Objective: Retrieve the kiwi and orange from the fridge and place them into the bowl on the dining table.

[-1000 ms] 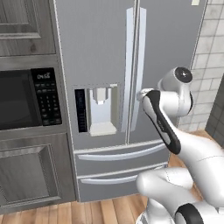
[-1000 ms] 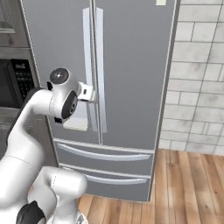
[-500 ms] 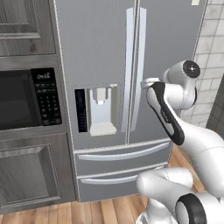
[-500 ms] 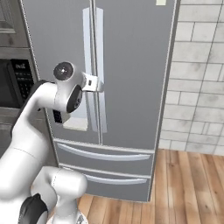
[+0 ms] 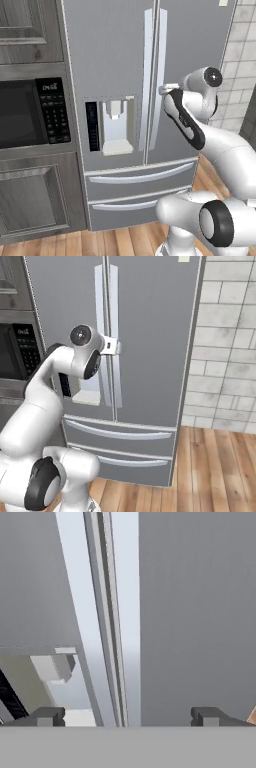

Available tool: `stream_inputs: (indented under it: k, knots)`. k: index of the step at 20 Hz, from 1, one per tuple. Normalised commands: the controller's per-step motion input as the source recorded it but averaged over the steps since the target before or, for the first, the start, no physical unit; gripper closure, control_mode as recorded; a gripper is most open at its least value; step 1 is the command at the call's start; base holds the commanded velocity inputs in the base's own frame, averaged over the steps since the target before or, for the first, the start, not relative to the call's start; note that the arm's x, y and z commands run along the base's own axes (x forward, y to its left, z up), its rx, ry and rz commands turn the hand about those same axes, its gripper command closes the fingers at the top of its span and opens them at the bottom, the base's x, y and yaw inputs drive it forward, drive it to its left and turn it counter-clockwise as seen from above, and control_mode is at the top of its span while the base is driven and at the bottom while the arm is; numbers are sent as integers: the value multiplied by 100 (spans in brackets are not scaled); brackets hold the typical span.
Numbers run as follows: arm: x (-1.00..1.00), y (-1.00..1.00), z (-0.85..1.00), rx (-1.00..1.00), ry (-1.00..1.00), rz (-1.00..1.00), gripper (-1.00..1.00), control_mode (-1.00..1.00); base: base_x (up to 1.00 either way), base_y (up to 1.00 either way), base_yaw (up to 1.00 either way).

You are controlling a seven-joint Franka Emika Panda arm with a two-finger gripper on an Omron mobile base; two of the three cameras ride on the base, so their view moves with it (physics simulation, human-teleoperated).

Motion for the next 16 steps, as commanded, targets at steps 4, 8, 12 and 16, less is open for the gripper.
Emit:
stream_inputs:
  k: [4, 8, 12, 16]
  knots:
    - [53, 0, 0, 0, 0, 0, -100, -100, 0, 0, 0]
    - [58, 0, 0, 0, 0, 0, -100, -100, 0, 0, 0]
    - [66, 0, 0, 0, 0, 0, -100, -100, 0, 0, 0]
    - [67, -3, 0, 0, 0, 0, -100, -100, 0, 0, 0]
